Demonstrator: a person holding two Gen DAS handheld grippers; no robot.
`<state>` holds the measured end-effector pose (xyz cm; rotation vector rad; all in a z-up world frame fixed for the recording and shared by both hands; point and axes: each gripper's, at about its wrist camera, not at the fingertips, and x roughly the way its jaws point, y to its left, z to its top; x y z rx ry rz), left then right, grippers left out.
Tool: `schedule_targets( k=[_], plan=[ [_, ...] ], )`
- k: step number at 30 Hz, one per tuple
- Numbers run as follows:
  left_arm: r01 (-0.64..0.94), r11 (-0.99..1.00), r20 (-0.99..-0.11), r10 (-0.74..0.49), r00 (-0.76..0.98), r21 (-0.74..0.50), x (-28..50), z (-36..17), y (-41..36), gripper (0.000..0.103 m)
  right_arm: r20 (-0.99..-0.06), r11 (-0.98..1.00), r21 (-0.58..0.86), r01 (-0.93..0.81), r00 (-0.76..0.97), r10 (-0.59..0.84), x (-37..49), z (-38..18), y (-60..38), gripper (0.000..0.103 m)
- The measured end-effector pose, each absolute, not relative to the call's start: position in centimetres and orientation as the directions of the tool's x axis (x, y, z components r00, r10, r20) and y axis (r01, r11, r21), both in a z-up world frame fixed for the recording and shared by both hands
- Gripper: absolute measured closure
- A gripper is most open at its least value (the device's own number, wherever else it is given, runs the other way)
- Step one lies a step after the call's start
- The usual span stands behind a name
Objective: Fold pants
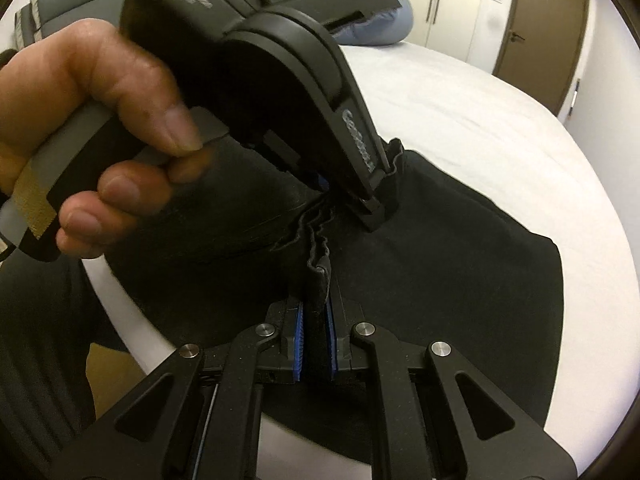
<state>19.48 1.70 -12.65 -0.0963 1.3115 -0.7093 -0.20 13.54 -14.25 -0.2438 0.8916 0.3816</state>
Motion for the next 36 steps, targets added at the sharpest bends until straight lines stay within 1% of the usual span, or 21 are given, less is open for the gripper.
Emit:
schedule_targets(
  k=[7,10,11,12,14,15,16,18,19,20,21,22,23,24,27,29,31,33,34,35,36],
  plan=[
    [0.367,0.802,-0.840,-0.535,0.089,-0.471,18.3,-14.2,1.9,0.094,-0.816,0.896,-0.047,-0.442,0.534,0.220,-2.8,-13.9,14.4,0.095],
    [0.356,0.804,-0.836,-0.540,0.097,-0.477,17.9,-14.6,2.1,0.094,-0.839,0.901,0.002,-0.434,0.490,0.238,-3.7,-14.7,14.3,0.093],
    [0.356,0.806,-0.837,-0.537,0.103,-0.473,17.6,-14.4,2.3,0.091,-0.840,0.901,0.023,-0.433,0.480,0.252,-4.2,-14.7,14.2,0.093],
    [0.361,0.807,-0.839,-0.534,0.109,-0.467,17.4,-14.3,3.0,0.091,-0.840,0.898,0.047,-0.437,0.469,0.272,-4.3,-14.3,13.9,0.088],
    [0.349,0.805,-0.831,-0.544,0.112,-0.480,17.4,-14.5,3.7,0.088,-0.841,0.888,0.109,-0.447,0.435,0.323,-5.4,-13.7,13.4,0.073],
    [0.339,0.801,-0.826,-0.554,0.108,-0.493,17.4,-14.5,4.1,0.088,-0.837,0.882,0.142,-0.450,0.420,0.349,-5.8,-13.0,13.5,0.053],
    [0.332,0.801,-0.823,-0.557,0.109,-0.499,17.3,-14.4,4.3,0.085,-0.825,0.876,0.181,-0.448,0.415,0.383,-6.6,-12.5,12.7,0.042],
    [0.339,0.813,-0.832,-0.539,0.128,-0.474,16.7,-13.7,4.7,0.076,-0.799,0.863,0.272,-0.425,0.400,0.449,-7.8,-11.6,9.9,0.042],
    [0.349,0.820,-0.839,-0.525,0.143,-0.454,16.3,-13.1,4.9,0.065,-0.784,0.853,0.331,-0.404,0.386,0.487,-7.5,-12.3,7.1,0.042],
    [0.357,0.841,-0.856,-0.487,0.173,-0.406,15.8,-12.5,5.2,0.044,-0.763,0.841,0.393,-0.372,0.378,0.524,-8.0,-11.8,5.5,0.042],
    [0.361,0.871,-0.878,-0.427,0.218,-0.334,15.1,-11.9,5.1,0.038,-0.737,0.828,0.446,-0.340,0.385,0.555,-7.5,-11.6,2.9,0.042],
    [0.369,0.891,-0.889,-0.373,0.264,-0.264,14.5,-11.2,4.9,0.037,-0.709,0.813,0.491,-0.312,0.399,0.582,-6.2,-10.6,0.0,0.042],
    [0.390,0.899,-0.892,-0.330,0.309,-0.198,13.7,-10.3,4.5,0.037,-0.688,0.800,0.525,-0.290,0.409,0.600,-4.8,-11.1,-3.1,0.042],
    [0.404,0.896,-0.886,-0.329,0.326,-0.184,13.3,-9.7,4.1,0.037,-0.666,0.786,0.562,-0.260,0.421,0.616,-4.1,-10.7,-5.7,0.042],
    [0.465,0.863,-0.848,-0.389,0.360,-0.199,12.1,-8.0,1.7,0.037,-0.598,0.716,0.676,-0.177,0.436,0.672,-1.5,-11.6,-12.1,0.043],
    [0.495,0.851,-0.839,-0.393,0.376,-0.176,11.6,-8.0,-0.3,0.037,-0.548,0.659,0.741,-0.130,0.452,0.704,0.8,-12.4,-15.3,0.045],
    [0.503,0.844,-0.855,-0.392,0.341,-0.186,11.5,-9.5,-1.8,0.037,-0.503,0.599,0.795,-0.088,0.454,0.735,3.2,-13.6,-18.0,0.046],
    [0.489,0.847,-0.882,-0.380,0.280,-0.210,11.3,-11.6,-2.5,0.040,-0.447,0.529,0.846,-0.063,0.458,0.769,5.0,-14.6,-20.0,0.046],
    [0.482,0.853,-0.891,-0.364,0.270,-0.203,10.8,-12.6,-2.5,0.043,-0.431,0.502,0.864,-0.050,0.442,0.787,5.9,-15.7,-20.3,0.045],
    [0.482,0.855,-0.885,-0.362,0.292,-0.191,10.2,-12.8,-2.4,0.043,-0.445,0.496,0.868,-0.016,0.419,0.791,6.4,-17.3,-20.5,0.045],
    [0.483,0.857,-0.877,-0.364,0.314,-0.182,9.4,-12.7,-2.3,0.043,-0.475,0.510,0.860,0.015,0.391,0.789,8.3,-18.2,-23.0,0.045]
  ],
)
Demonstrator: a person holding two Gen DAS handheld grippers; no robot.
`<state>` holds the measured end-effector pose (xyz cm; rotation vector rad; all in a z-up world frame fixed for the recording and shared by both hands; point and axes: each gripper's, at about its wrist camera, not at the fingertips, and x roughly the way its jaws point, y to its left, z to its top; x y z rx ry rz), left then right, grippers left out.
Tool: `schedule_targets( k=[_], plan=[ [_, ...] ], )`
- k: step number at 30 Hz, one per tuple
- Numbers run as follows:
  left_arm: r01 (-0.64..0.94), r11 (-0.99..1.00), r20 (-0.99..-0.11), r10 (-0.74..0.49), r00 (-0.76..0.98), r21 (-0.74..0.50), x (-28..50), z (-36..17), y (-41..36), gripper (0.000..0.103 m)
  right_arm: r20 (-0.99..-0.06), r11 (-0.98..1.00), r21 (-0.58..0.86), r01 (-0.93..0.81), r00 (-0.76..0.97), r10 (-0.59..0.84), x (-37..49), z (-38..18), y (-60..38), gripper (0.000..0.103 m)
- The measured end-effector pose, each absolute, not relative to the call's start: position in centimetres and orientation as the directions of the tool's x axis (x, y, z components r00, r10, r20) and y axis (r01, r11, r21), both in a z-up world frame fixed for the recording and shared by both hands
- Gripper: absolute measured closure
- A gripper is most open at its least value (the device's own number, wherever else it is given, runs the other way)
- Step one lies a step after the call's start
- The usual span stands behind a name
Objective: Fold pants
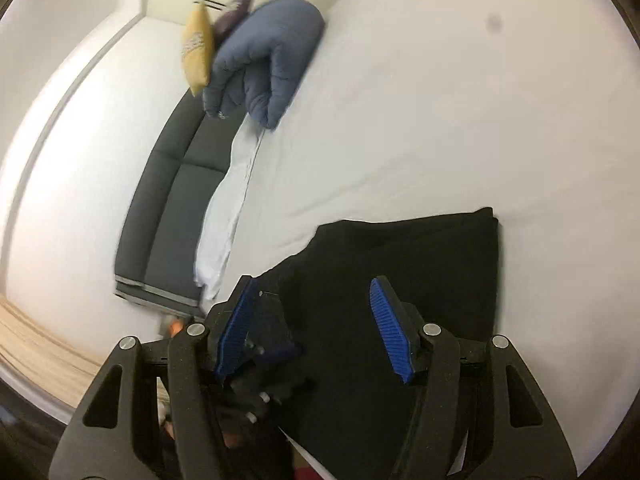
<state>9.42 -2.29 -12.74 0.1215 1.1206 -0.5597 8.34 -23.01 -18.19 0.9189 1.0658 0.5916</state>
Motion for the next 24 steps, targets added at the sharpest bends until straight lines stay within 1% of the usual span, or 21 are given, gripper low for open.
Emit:
schedule_targets(
  k=[2,3,6,8,11,12,15,16,17,18,19,20,21,23,24],
  plan=[
    [0.473,0.861,-0.874,-0.367,0.319,-0.189,8.5,-12.8,-2.1,0.043,-0.503,0.520,0.853,0.044,0.338,0.795,8.3,-20.2,-23.4,0.049],
    [0.461,0.864,-0.869,-0.377,0.320,-0.205,8.4,-12.8,-1.8,0.043,-0.486,0.518,0.856,0.009,0.359,0.797,7.4,-20.4,-23.7,0.051],
    [0.429,0.869,-0.860,-0.399,0.319,-0.244,8.5,-12.9,-1.0,0.043,-0.433,0.465,0.885,-0.012,0.344,0.833,4.4,-21.2,-24.8,0.051],
    [0.427,0.871,-0.859,-0.397,0.322,-0.243,8.7,-12.9,-0.5,0.043,-0.427,0.459,0.888,-0.024,0.330,0.842,2.3,-21.5,-25.5,0.051],
    [0.424,0.872,-0.855,-0.400,0.330,-0.244,8.4,-13.0,-0.8,0.043,-0.422,0.457,0.888,-0.052,0.304,0.854,-3.3,-21.2,-25.8,0.051],
    [0.417,0.872,-0.851,-0.408,0.331,-0.257,8.3,-13.1,-1.3,0.043,-0.424,0.461,0.885,-0.062,0.300,0.855,-4.5,-20.8,-24.7,0.051],
    [0.387,0.869,-0.832,-0.443,0.335,-0.307,8.2,-13.1,-1.0,0.043,-0.448,0.475,0.878,-0.061,0.243,0.860,-8.5,-19.7,-23.6,0.051],
    [0.379,0.868,-0.826,-0.452,0.337,-0.320,8.1,-13.0,-0.9,0.043,-0.473,0.494,0.868,-0.057,0.212,0.855,-9.5,-19.5,-23.4,0.051],
    [0.366,0.868,-0.818,-0.462,0.343,-0.336,8.3,-12.5,-0.4,0.043,-0.516,0.533,0.843,-0.064,0.181,0.837,-10.4,-18.9,-23.4,0.051],
    [0.344,0.870,-0.808,-0.469,0.356,-0.353,8.2,-11.9,0.3,0.043,-0.529,0.550,0.831,-0.082,0.187,0.828,-10.7,-18.5,-23.1,0.050],
    [0.312,0.878,-0.796,-0.467,0.385,-0.364,7.9,-11.2,1.3,0.043,-0.518,0.545,0.832,-0.100,0.209,0.829,-10.9,-17.7,-23.5,0.050],
    [0.274,0.886,-0.776,-0.460,0.431,-0.373,7.3,-10.5,2.4,0.041,-0.492,0.528,0.842,-0.115,0.241,0.837,-10.6,-16.7,-23.6,0.050],
    [0.231,0.891,-0.749,-0.454,0.482,-0.391,6.6,-9.7,3.8,0.037,-0.445,0.496,0.857,-0.136,0.290,0.847,-9.9,-15.2,-24.1,0.050],
    [0.121,0.890,-0.699,-0.424,0.576,-0.440,4.9,-8.3,7.2,0.016,-0.373,0.450,0.877,-0.169,0.352,0.859,-8.5,-13.9,-25.1,0.050],
    [0.077,0.885,-0.683,-0.407,0.607,-0.458,4.2,-7.8,8.6,0.013,-0.341,0.427,0.887,-0.176,0.372,0.863,-7.0,-13.6,-25.1,0.050]
  ],
)
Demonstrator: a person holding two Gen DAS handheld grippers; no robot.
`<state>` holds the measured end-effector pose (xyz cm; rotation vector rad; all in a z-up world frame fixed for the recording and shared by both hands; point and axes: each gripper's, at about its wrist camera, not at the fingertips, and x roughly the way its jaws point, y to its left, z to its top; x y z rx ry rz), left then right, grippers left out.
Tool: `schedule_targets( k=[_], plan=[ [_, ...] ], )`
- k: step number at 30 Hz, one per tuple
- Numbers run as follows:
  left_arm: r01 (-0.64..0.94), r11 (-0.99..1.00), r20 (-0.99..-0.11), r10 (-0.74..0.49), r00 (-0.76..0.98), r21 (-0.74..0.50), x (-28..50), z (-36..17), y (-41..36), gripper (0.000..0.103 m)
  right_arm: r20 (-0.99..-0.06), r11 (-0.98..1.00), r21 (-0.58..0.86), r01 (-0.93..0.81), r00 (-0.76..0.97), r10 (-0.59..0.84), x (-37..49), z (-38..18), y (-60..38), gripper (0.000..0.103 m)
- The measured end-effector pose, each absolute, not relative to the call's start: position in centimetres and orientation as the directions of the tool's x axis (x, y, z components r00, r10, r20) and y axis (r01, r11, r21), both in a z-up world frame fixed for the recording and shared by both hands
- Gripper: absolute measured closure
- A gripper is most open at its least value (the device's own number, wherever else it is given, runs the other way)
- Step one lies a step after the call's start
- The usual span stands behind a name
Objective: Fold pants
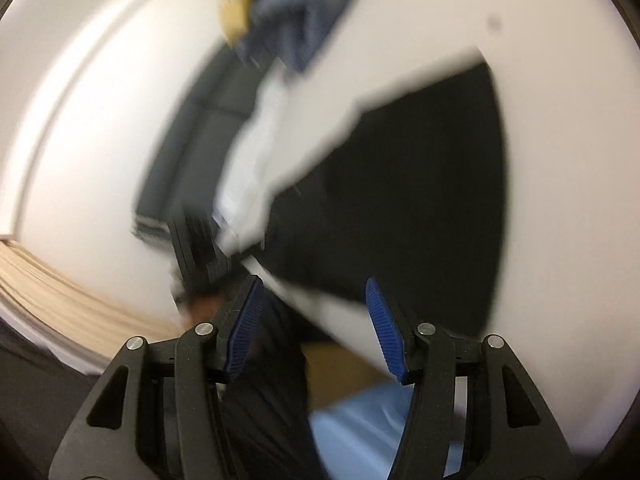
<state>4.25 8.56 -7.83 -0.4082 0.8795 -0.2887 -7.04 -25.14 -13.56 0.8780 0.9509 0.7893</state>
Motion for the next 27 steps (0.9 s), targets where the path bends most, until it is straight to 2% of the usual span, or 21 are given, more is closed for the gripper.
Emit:
schedule_targets(
  k=[5,7,8,9,10,11,19,21,24,27],
  plan=[
    [-0.181,0.792,-0.636,-0.307,0.708,-0.583,1.3,-7.4,17.1,0.010,-0.317,0.376,0.921,-0.103,0.362,0.877,-0.9,-15.7,-23.3,0.050],
    [-0.288,0.704,-0.631,-0.288,0.720,-0.649,1.0,-8.5,20.5,0.009,-0.419,0.435,0.900,0.038,0.351,0.837,1.1,-19.5,-22.8,0.039],
    [-0.337,0.659,-0.636,-0.281,0.718,-0.672,1.0,-9.1,21.9,0.009,-0.488,0.479,0.871,0.113,0.320,0.812,1.7,-21.4,-22.3,0.041],
    [-0.373,0.614,-0.637,-0.286,0.716,-0.695,1.4,-10.0,22.7,0.009,-0.518,0.508,0.852,0.123,0.332,0.788,1.8,-22.1,-22.3,0.054],
    [-0.387,0.582,-0.629,-0.296,0.719,-0.716,1.6,-10.6,23.1,0.009,-0.517,0.512,0.852,0.112,0.341,0.785,1.6,-21.8,-22.5,0.055],
    [-0.393,0.552,-0.618,-0.308,0.724,-0.735,1.8,-11.0,23.7,0.009,-0.512,0.506,0.855,0.111,0.334,0.791,1.5,-21.4,-22.6,0.054],
    [-0.443,0.441,-0.596,-0.309,0.741,-0.780,3.6,-14.3,24.6,0.009,-0.293,0.292,0.955,0.057,0.339,0.894,0.0,-18.7,-21.9,0.051],
    [-0.464,0.433,-0.610,-0.305,0.731,-0.773,3.2,-14.4,25.7,0.009,-0.289,0.290,0.956,0.045,0.324,0.901,0.3,-17.1,-20.5,0.051],
    [-0.511,0.377,-0.623,-0.287,0.728,-0.772,2.2,-15.2,26.8,0.016,-0.281,0.286,0.958,0.032,0.308,0.909,0.8,-16.3,-19.0,0.051],
    [-0.499,0.396,-0.620,-0.285,0.731,-0.771,1.3,-14.9,26.8,0.015,-0.265,0.275,0.961,0.012,0.304,0.915,1.1,-15.3,-18.1,0.051]
  ],
)
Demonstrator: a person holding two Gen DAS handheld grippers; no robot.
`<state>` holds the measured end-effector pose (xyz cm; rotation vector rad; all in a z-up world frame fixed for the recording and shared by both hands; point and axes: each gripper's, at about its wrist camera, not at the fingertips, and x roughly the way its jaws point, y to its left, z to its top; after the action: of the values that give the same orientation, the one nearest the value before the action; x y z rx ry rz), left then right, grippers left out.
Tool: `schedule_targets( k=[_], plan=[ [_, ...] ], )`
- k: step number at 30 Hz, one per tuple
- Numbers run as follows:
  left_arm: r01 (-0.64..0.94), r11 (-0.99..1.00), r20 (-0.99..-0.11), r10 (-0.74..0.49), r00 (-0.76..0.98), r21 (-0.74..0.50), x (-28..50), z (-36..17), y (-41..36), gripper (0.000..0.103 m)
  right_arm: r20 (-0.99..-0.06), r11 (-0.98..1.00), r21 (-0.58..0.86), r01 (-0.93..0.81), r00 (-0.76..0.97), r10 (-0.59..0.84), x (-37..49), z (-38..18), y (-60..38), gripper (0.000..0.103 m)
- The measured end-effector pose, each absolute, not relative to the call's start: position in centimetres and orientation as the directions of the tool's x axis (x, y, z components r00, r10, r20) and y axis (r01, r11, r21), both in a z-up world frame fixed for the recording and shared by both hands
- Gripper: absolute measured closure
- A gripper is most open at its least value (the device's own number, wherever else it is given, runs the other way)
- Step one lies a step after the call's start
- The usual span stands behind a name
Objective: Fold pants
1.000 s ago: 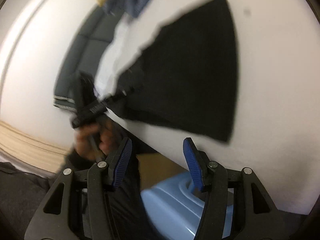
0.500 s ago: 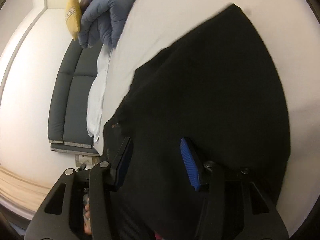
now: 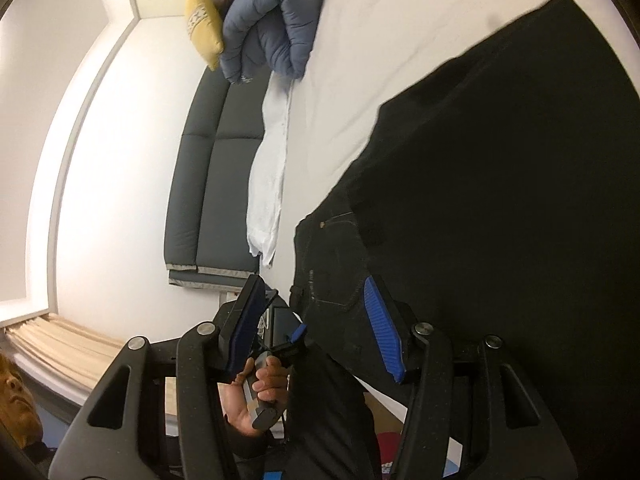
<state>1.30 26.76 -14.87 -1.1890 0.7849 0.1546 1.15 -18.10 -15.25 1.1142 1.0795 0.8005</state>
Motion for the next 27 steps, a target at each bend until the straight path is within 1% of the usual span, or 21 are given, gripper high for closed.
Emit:
schedule_targets(
  k=[1,4,9,12,13,14,15,17,18,19,22,24,26,27],
  plan=[
    [-0.495,0.414,-0.627,-0.293,0.722,-0.764,1.3,-15.1,26.7,0.015,-0.265,0.273,0.962,0.015,0.304,0.915,1.3,-15.2,-17.9,0.051],
    [-0.472,0.386,-0.594,-0.312,0.742,-0.793,1.3,-16.2,26.7,0.015,-0.274,0.279,0.960,0.027,0.303,0.913,2.4,-15.1,-16.8,0.051],
    [-0.438,0.368,-0.555,-0.330,0.763,-0.820,2.8,-16.6,27.2,0.015,-0.257,0.262,0.965,0.029,0.318,0.913,2.5,-15.0,-16.7,0.051],
    [-0.442,0.326,-0.540,-0.340,0.769,-0.835,3.3,-17.0,27.8,0.021,-0.255,0.259,0.965,0.029,0.310,0.916,2.7,-15.7,-16.9,0.051],
    [-0.446,0.320,-0.541,-0.344,0.768,-0.836,3.4,-17.2,28.0,0.028,-0.259,0.263,0.964,0.028,0.303,0.917,2.9,-15.8,-16.7,0.051],
    [-0.455,0.308,-0.543,-0.345,0.765,-0.836,3.5,-17.4,28.2,0.039,-0.264,0.268,0.963,0.028,0.295,0.918,3.1,-16.2,-16.7,0.051],
    [-0.458,0.294,-0.540,-0.349,0.766,-0.839,3.5,-17.5,28.4,0.044,-0.268,0.272,0.962,0.024,0.283,0.921,3.4,-16.3,-16.3,0.051],
    [-0.464,0.297,-0.548,-0.358,0.756,-0.834,3.7,-17.7,28.5,0.074,-0.276,0.281,0.959,0.018,0.266,0.924,4.1,-16.3,-15.5,0.051],
    [-0.460,0.301,-0.547,-0.358,0.757,-0.835,3.8,-17.8,28.5,0.077,-0.285,0.289,0.957,0.021,0.250,0.925,4.7,-16.4,-14.9,0.051],
    [-0.461,0.301,-0.547,-0.360,0.756,-0.835,3.9,-17.9,28.5,0.078,-0.299,0.302,0.953,0.025,0.236,0.925,5.2,-16.4,-14.3,0.051],
    [-0.455,0.318,-0.549,-0.351,0.759,-0.832,4.0,-17.6,28.4,0.084,-0.335,0.336,0.941,0.023,0.182,0.925,6.7,-16.7,-12.0,0.051],
    [-0.443,0.349,-0.552,-0.337,0.763,-0.826,3.9,-16.7,28.1,0.086,-0.376,0.375,0.926,0.037,0.137,0.916,7.5,-17.5,-10.5,0.051],
    [-0.425,0.388,-0.552,-0.320,0.770,-0.818,3.9,-15.7,27.7,0.087,-0.443,0.438,0.896,0.071,0.087,0.892,8.1,-19.1,-9.2,0.049],
    [-0.415,0.416,-0.555,-0.308,0.772,-0.809,3.9,-15.1,27.4,0.087,-0.508,0.502,0.860,0.090,0.060,0.859,8.3,-20.5,-8.4,0.051]
  ],
)
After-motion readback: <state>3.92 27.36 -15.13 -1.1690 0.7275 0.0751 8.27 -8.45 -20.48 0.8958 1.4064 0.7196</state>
